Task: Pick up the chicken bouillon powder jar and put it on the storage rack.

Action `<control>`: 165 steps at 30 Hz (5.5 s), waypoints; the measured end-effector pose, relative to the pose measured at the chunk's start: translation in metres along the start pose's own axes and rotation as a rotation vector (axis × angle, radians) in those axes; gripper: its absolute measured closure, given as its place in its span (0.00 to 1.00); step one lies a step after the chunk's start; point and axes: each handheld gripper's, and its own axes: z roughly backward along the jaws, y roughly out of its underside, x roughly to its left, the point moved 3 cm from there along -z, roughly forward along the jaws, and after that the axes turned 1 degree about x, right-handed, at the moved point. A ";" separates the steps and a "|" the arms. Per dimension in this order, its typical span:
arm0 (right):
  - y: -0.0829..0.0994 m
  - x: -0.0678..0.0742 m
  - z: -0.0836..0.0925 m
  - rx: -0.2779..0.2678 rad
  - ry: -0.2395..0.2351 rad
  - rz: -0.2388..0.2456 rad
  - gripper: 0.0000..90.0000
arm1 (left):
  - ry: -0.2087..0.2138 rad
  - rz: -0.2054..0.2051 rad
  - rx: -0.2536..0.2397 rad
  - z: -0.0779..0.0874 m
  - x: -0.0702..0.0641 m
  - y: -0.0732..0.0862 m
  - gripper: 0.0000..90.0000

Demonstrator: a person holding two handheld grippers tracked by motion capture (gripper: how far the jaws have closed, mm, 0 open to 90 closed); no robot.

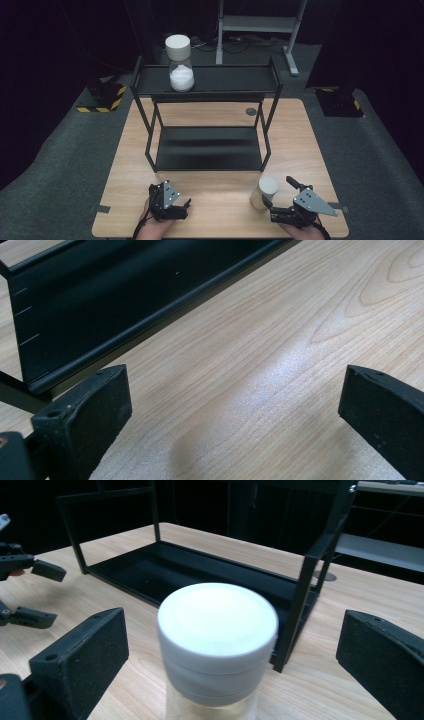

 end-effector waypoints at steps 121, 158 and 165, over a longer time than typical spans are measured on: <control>-0.075 0.002 -0.066 -0.110 -0.065 -0.033 0.38 | 0.040 0.016 -0.023 0.002 0.008 0.004 0.01; -0.153 -0.006 -0.087 -0.190 -0.065 -0.011 0.38 | 0.053 0.036 -0.033 0.003 0.012 0.006 0.01; -0.167 -0.008 -0.086 -0.214 -0.066 -0.009 0.38 | 0.055 0.045 -0.033 0.003 0.013 0.006 0.01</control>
